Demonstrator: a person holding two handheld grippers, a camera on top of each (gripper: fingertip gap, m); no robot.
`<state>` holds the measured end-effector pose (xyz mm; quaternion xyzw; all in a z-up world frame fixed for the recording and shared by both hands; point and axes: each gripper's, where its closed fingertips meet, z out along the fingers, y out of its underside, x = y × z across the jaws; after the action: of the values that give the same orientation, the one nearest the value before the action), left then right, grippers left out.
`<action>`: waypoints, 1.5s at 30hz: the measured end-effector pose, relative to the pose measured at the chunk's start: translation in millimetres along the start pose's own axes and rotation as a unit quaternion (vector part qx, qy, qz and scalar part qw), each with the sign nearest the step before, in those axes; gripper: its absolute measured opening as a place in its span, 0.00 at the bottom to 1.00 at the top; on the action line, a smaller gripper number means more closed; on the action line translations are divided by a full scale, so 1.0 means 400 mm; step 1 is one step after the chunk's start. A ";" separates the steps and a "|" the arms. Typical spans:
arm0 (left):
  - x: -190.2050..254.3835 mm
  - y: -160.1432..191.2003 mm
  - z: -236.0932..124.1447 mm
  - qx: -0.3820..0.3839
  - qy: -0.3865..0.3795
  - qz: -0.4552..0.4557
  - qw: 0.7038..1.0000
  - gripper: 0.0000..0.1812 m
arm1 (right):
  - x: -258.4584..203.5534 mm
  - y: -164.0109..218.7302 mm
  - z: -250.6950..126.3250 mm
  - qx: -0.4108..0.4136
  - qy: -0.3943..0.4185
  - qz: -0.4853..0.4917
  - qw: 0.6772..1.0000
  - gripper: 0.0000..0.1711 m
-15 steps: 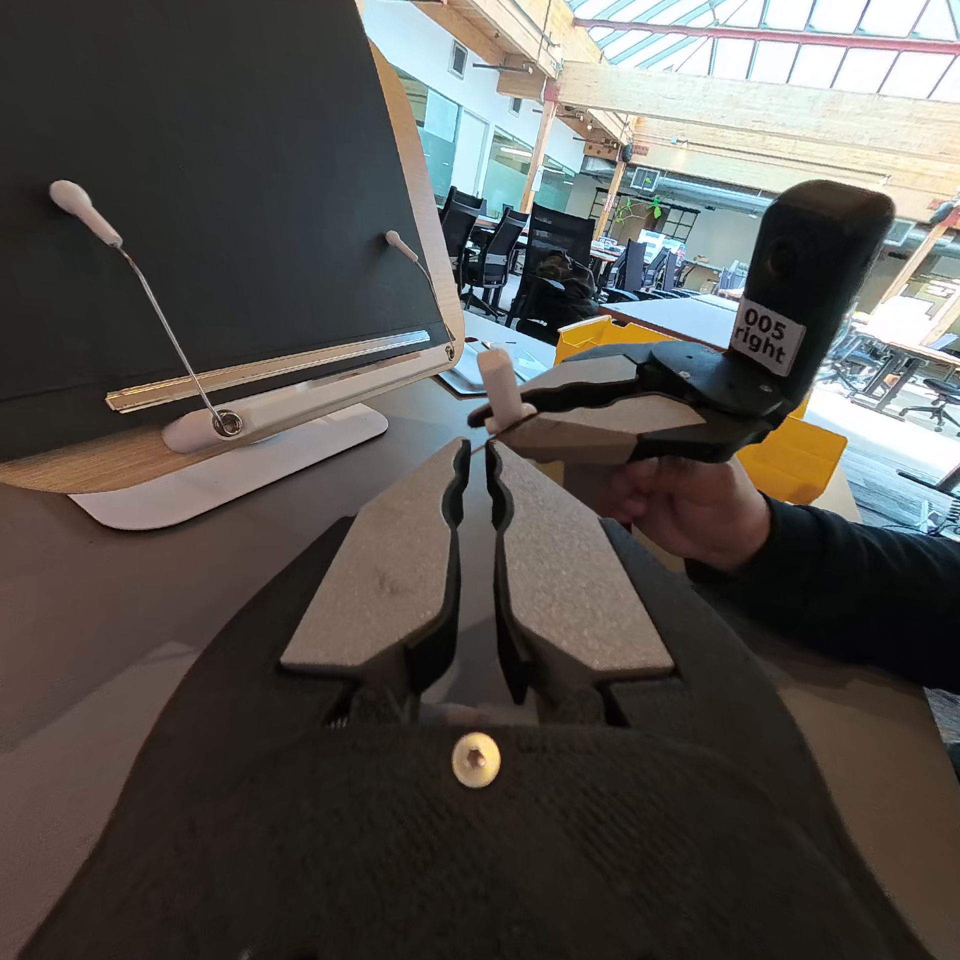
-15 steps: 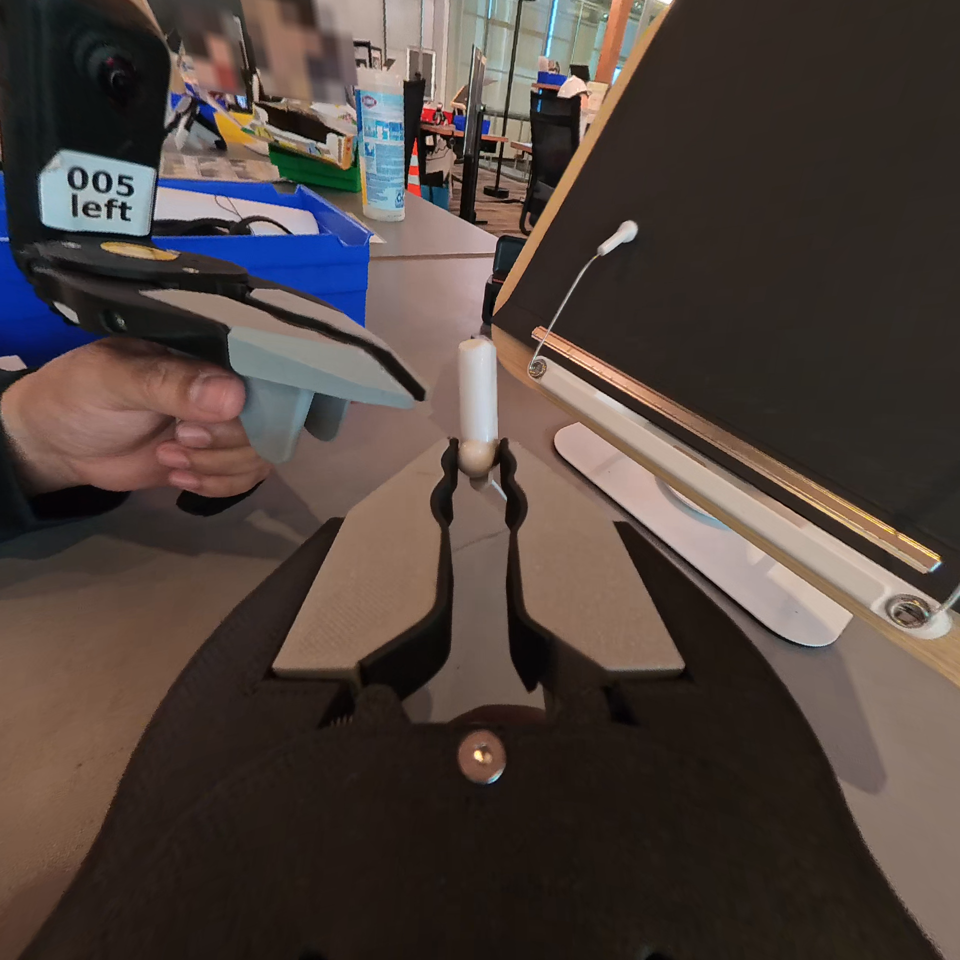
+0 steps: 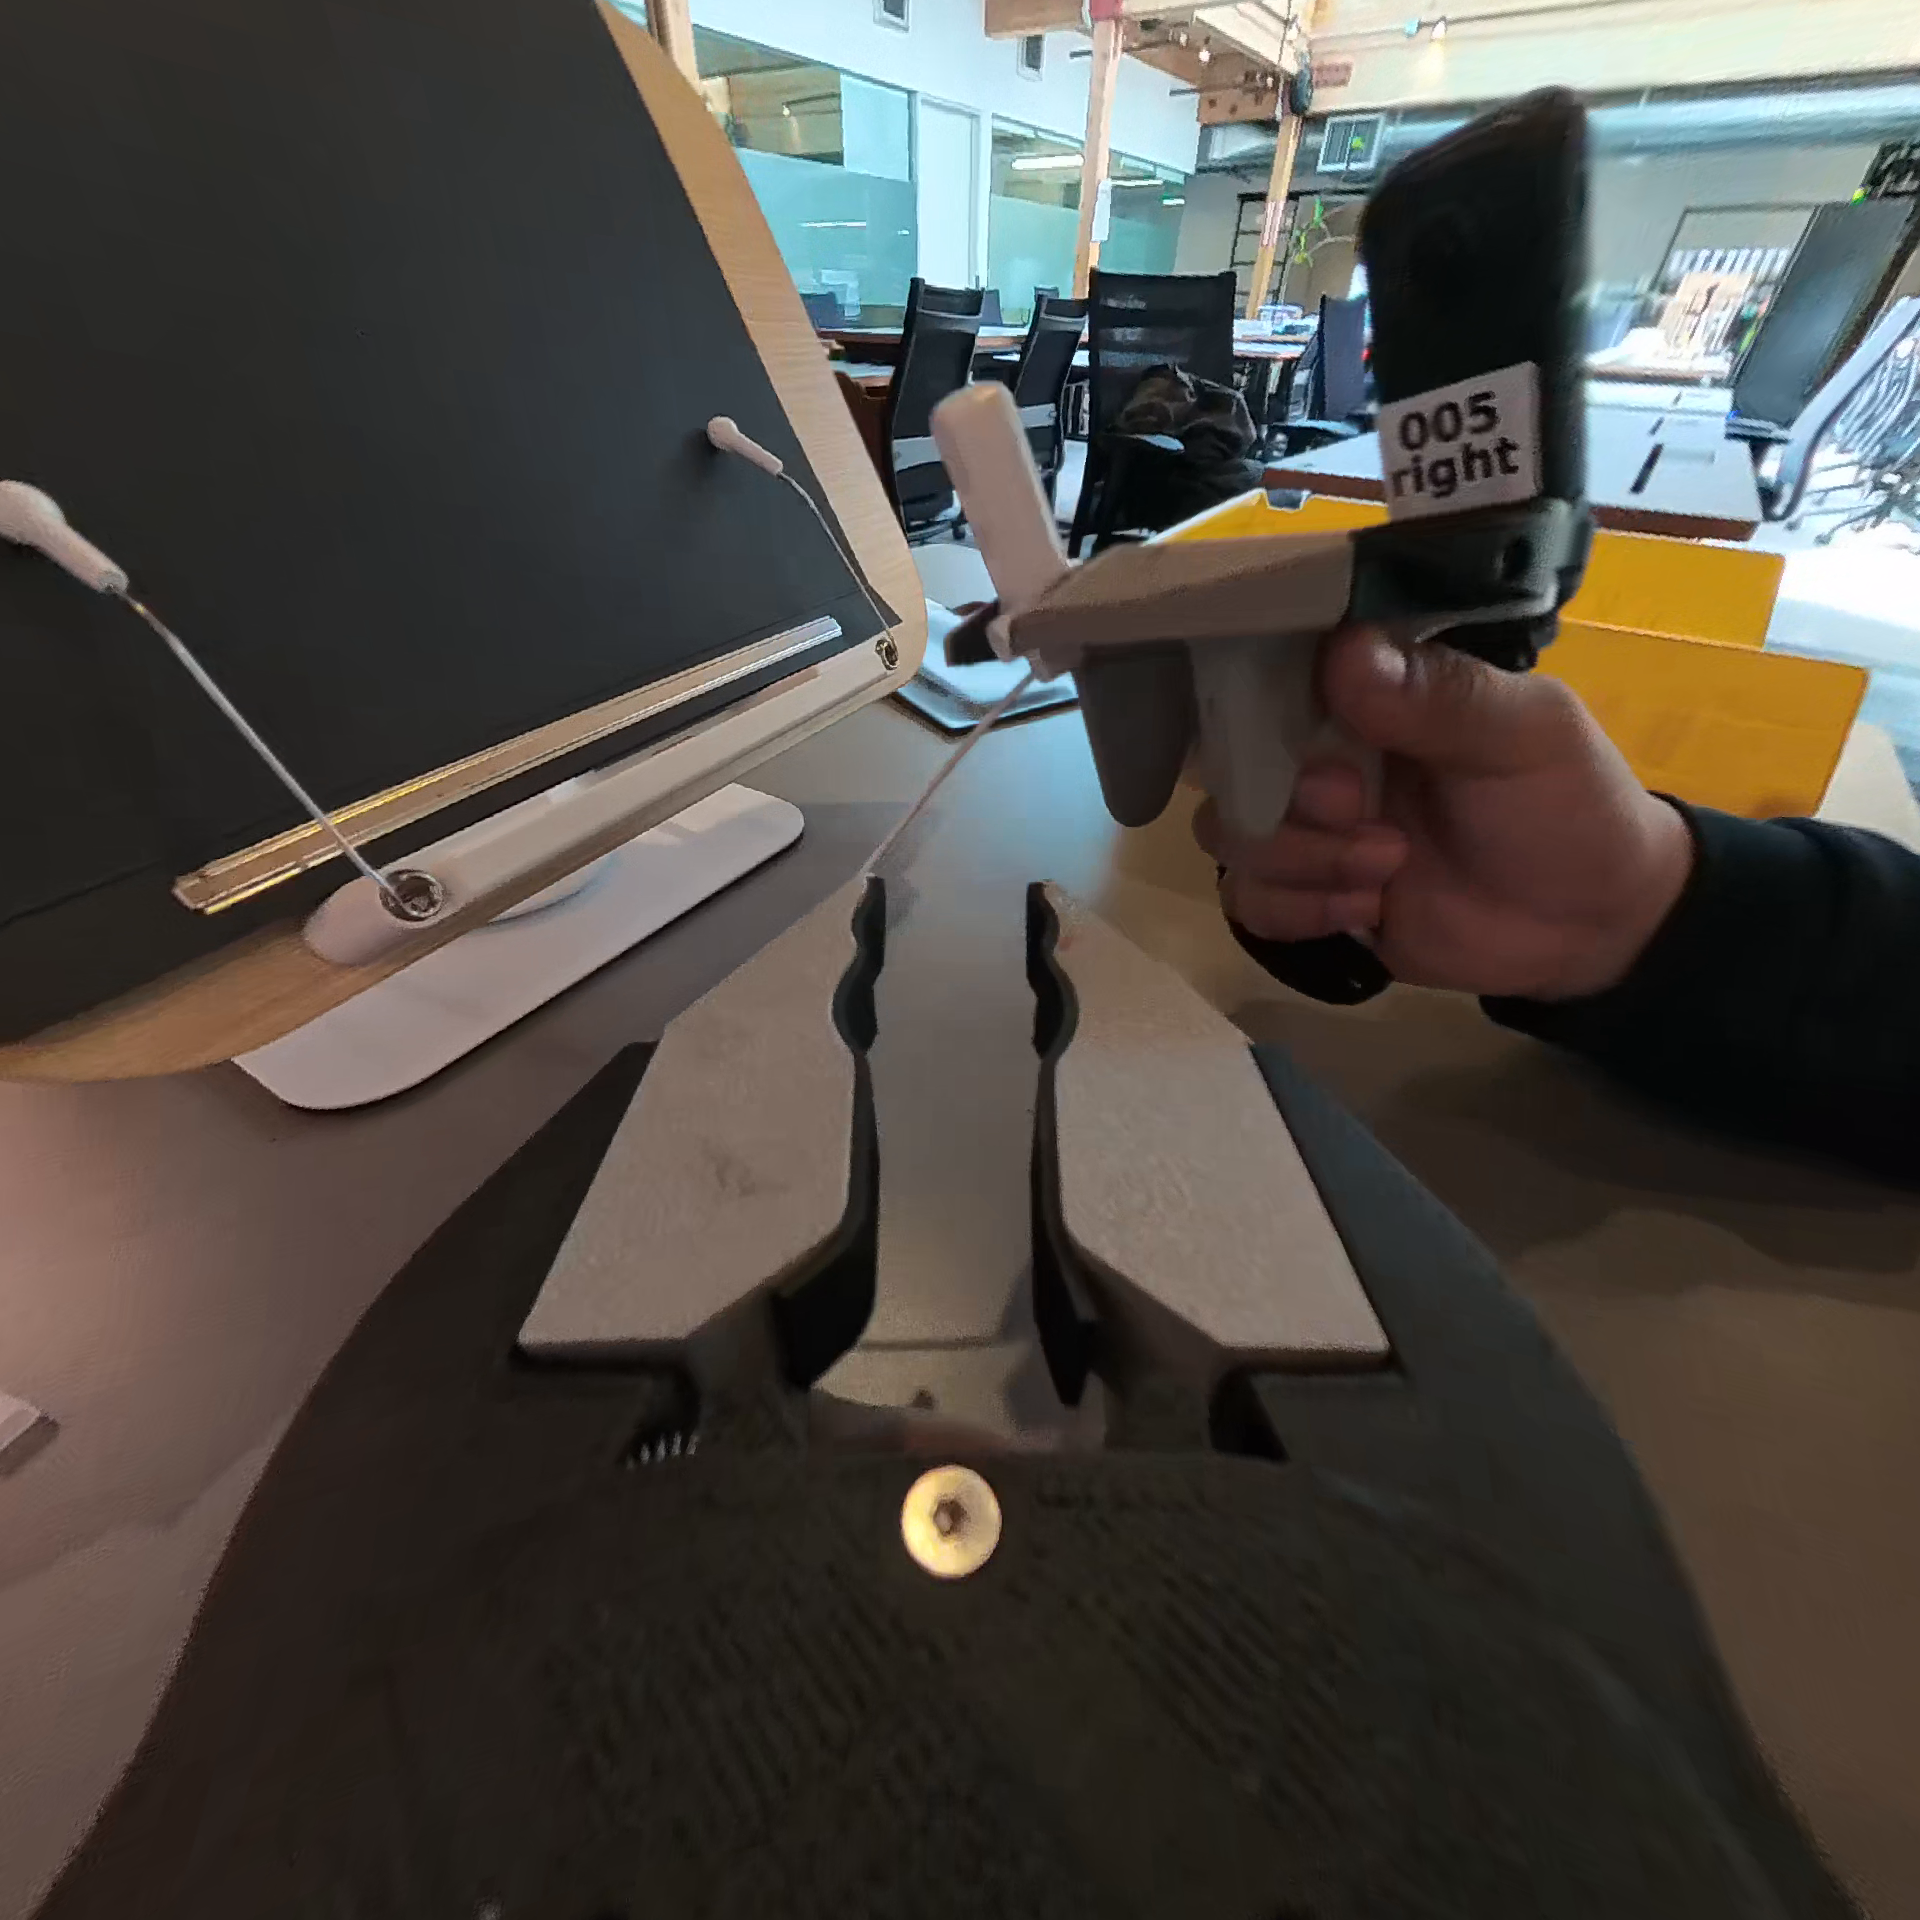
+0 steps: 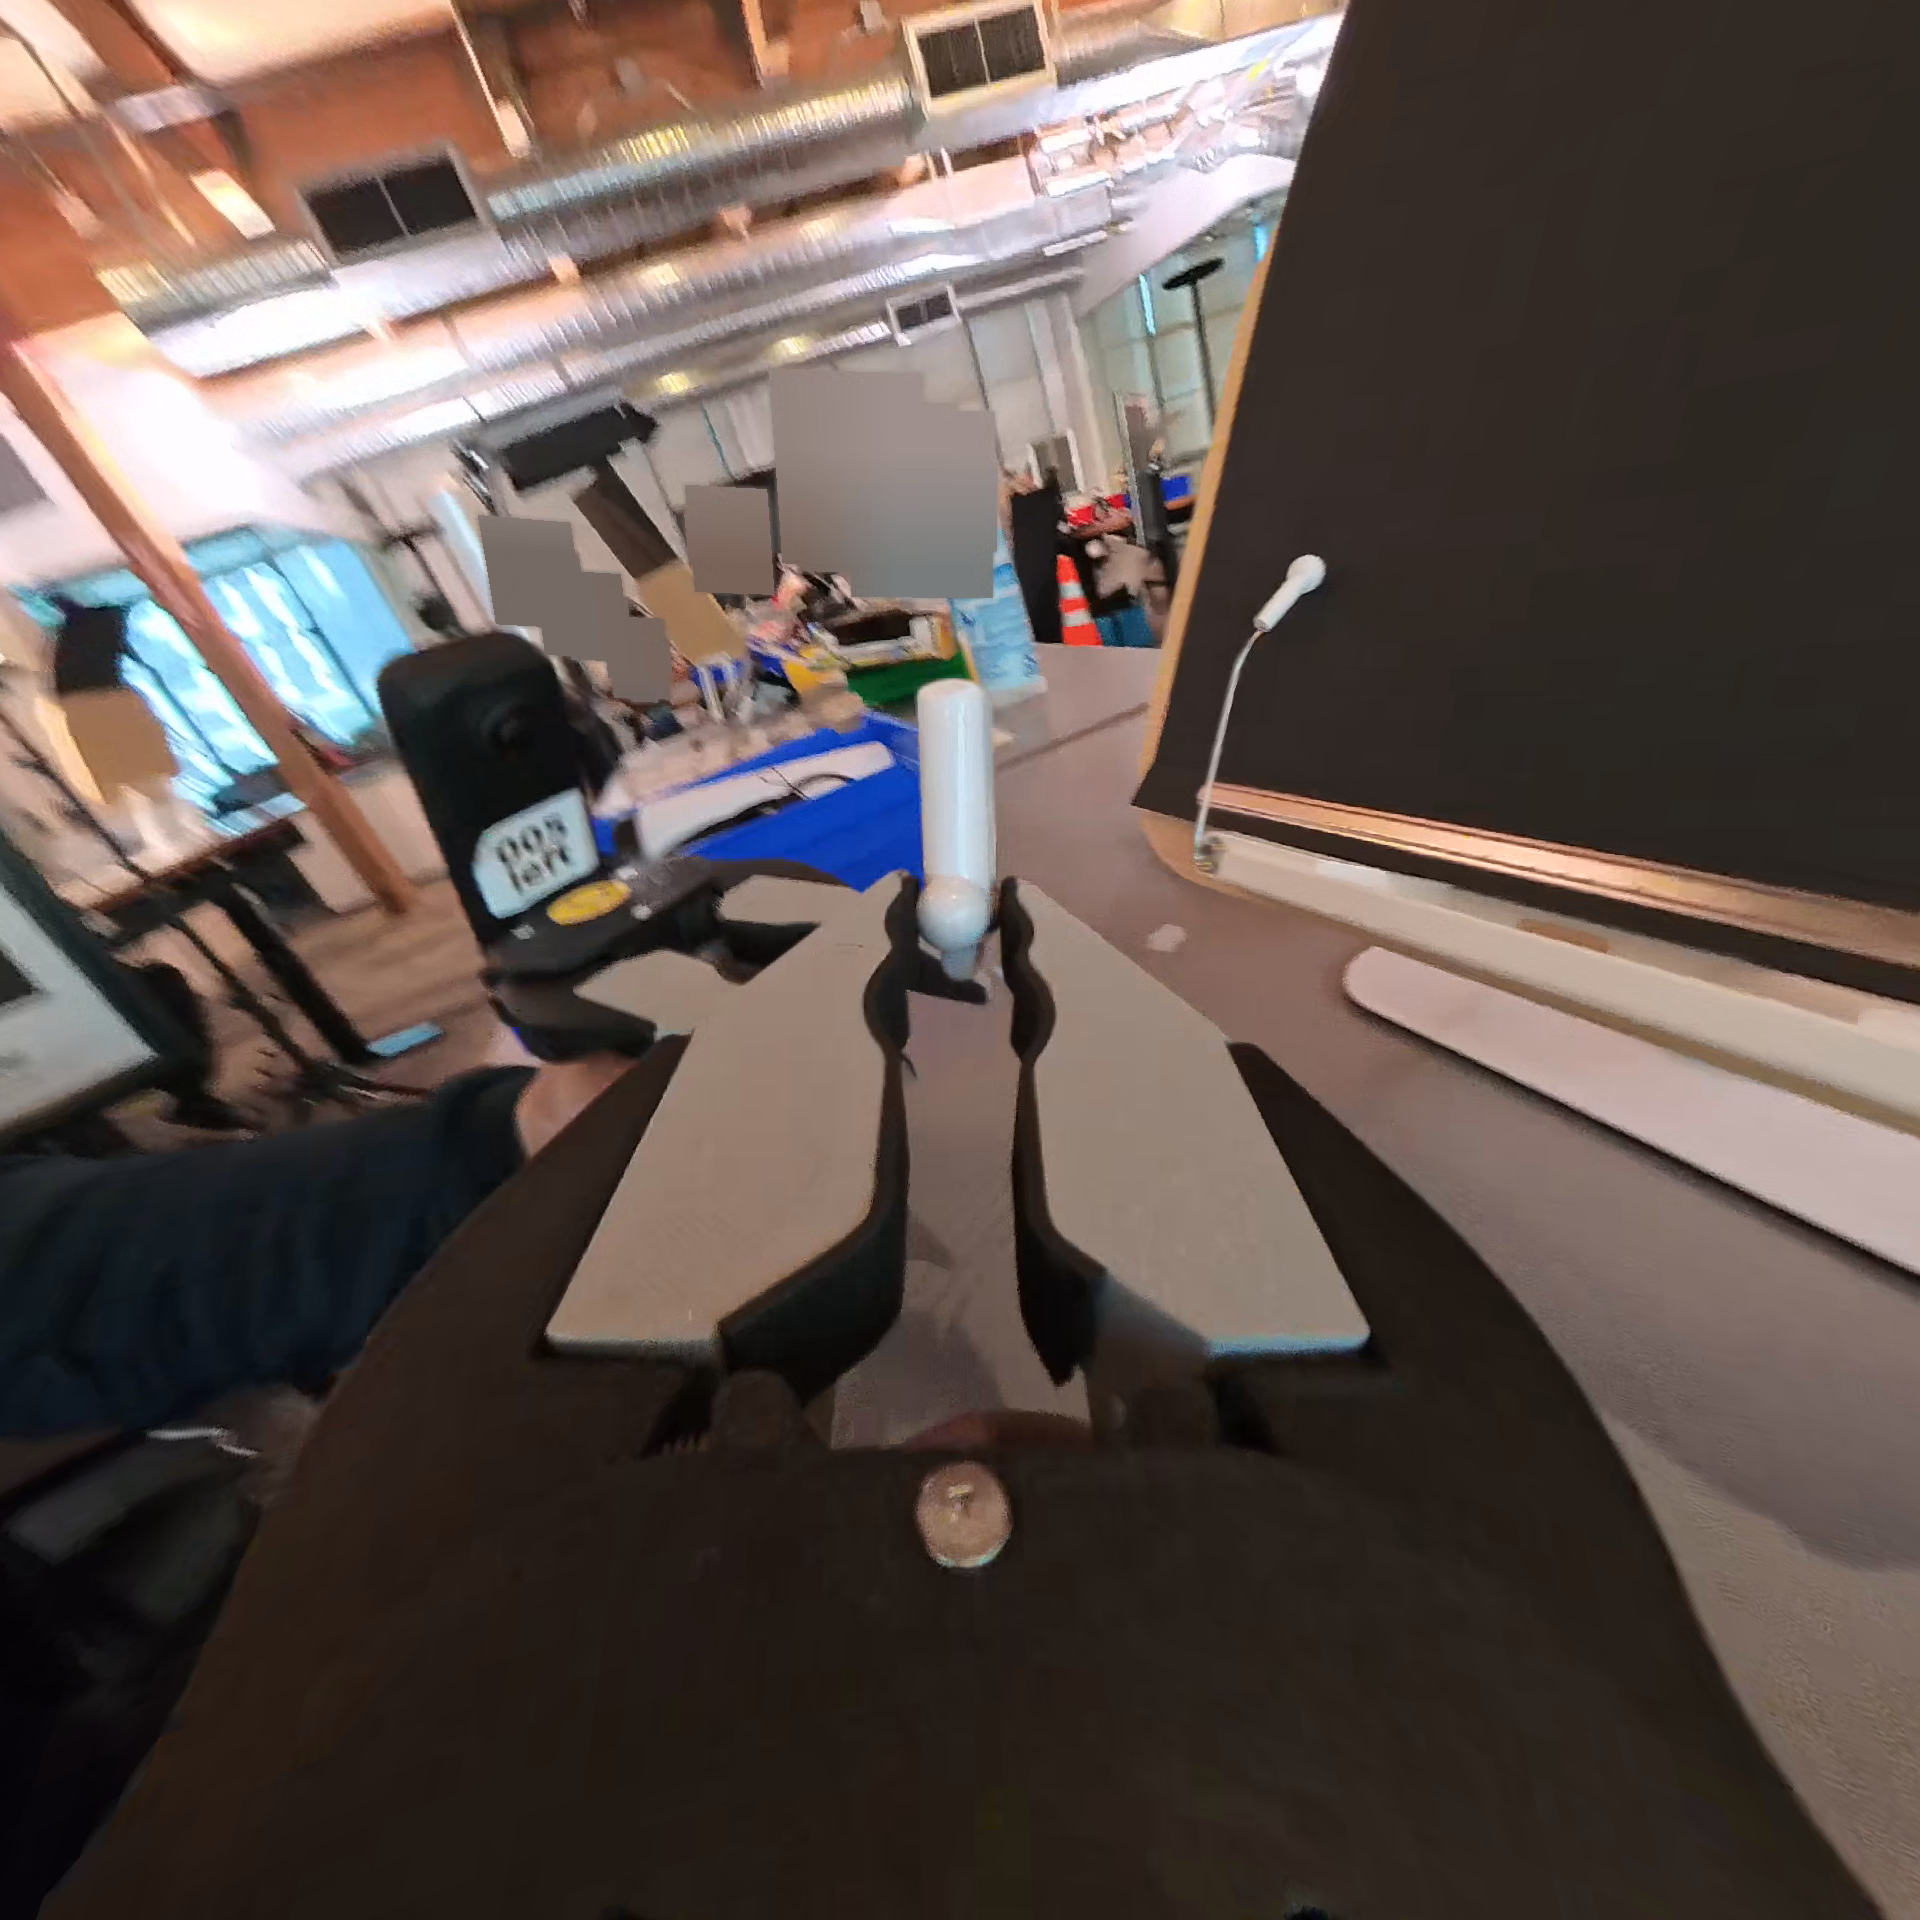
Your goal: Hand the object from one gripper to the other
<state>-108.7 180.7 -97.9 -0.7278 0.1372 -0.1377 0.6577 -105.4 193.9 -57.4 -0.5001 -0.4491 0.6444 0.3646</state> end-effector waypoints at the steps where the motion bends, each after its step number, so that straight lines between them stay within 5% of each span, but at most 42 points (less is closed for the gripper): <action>1: 0.004 0.000 0.001 0.000 -0.001 0.009 1.000 0.15 | -0.007 -0.004 -0.002 0.007 -0.025 0.031 0.999 0.07; 4: 0.019 -0.015 -0.002 0.015 0.000 0.034 0.999 0.19 | -0.020 0.011 0.000 -0.012 -0.090 0.117 0.989 0.07; 6: 0.075 -0.053 -0.020 0.057 0.072 0.012 0.996 0.26 | 0.002 0.044 0.001 -0.049 -0.076 0.116 0.989 0.07; 13: 0.018 -0.073 -0.043 0.066 0.044 -0.030 0.996 0.22 | -0.015 0.109 0.011 -0.138 -0.059 -0.013 0.989 0.07; 17: 0.027 -0.073 -0.044 0.066 0.080 -0.078 0.992 0.19 | -0.052 0.155 0.022 -0.184 -0.066 -0.129 0.972 0.07; 19: 0.057 -0.069 -0.048 0.057 0.134 -0.100 0.984 0.10 | -0.062 0.169 0.024 -0.195 -0.070 -0.163 0.965 0.07; 27: 0.053 0.001 -0.030 -0.031 0.165 -0.180 0.969 0.21 | -0.036 0.151 0.017 -0.190 -0.021 -0.244 0.951 0.07; 33: 0.039 0.024 -0.017 -0.049 0.159 -0.235 0.958 0.25 | 0.005 0.099 0.005 -0.189 0.131 -0.490 0.841 0.07; 38: 0.036 0.007 -0.022 -0.027 0.172 -0.258 0.950 0.25 | 0.021 0.068 0.006 -0.190 0.222 -0.689 0.663 0.07; 45: 0.033 0.007 -0.023 -0.025 0.169 -0.259 0.951 0.22 | 0.013 0.118 0.032 -0.220 0.204 -0.730 0.614 0.07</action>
<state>-100.3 166.8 -99.7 -0.7203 0.0568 -0.4211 0.5482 -119.9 180.5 -102.4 -0.1905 -0.7083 -0.0717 0.6760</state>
